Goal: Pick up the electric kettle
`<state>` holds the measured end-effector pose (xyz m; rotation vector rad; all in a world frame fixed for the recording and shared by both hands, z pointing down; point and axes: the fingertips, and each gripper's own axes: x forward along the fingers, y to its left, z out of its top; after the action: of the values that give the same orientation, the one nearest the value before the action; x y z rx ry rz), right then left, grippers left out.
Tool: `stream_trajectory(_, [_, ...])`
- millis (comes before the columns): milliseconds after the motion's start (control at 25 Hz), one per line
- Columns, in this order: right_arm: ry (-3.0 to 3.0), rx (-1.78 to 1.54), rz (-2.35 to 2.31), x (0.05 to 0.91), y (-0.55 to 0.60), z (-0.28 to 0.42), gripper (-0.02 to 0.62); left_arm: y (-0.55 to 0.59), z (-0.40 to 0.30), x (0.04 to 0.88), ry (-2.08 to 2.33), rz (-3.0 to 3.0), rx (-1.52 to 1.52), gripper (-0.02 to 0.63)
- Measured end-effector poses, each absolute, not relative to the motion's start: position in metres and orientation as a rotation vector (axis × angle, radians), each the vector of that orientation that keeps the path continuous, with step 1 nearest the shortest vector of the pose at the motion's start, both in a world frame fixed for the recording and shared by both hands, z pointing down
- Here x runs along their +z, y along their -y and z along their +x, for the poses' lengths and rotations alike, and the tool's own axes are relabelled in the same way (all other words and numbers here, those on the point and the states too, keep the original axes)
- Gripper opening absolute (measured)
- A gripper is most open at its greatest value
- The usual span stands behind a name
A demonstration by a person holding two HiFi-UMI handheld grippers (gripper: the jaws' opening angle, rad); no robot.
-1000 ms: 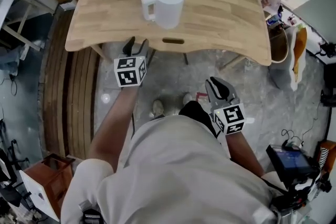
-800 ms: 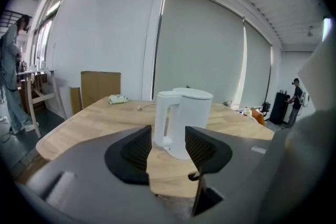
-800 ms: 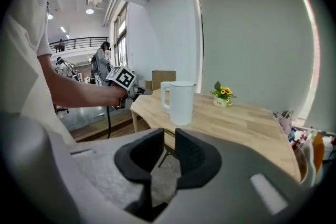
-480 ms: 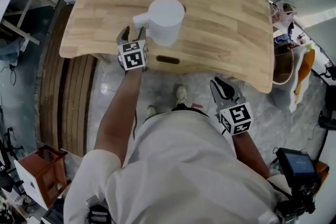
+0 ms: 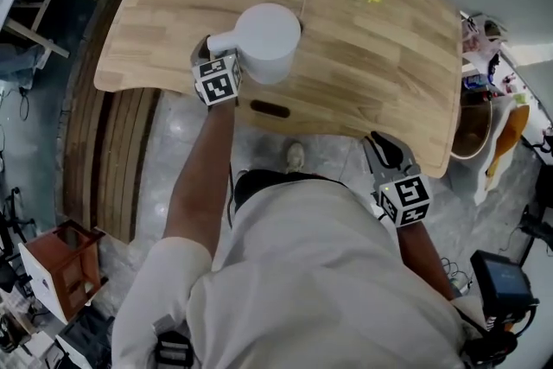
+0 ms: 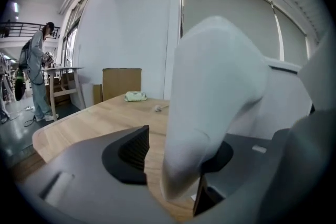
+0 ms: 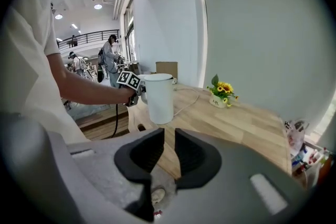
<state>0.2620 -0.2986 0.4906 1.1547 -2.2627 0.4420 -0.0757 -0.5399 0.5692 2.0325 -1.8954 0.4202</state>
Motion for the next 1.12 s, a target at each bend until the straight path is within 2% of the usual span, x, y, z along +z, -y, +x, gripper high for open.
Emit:
stream_trajectory(80, [2.257,0.446,1.149,0.493,0.308,0.272,0.051,0.546,-0.071,0.574,1.886,2.029,0.397,0.189])
stream_trajectory(200, [2.261,0.457,1.144,0.495,0.320,0.276,0.051,0.548,-0.070,0.578,1.900,2.003,0.423,0.045])
stream_trajectory(1120, [2.291,0.438,1.085,0.496,0.342,0.263,0.051,0.546,-0.092,0.541,2.055,1.783,0.206,0.058])
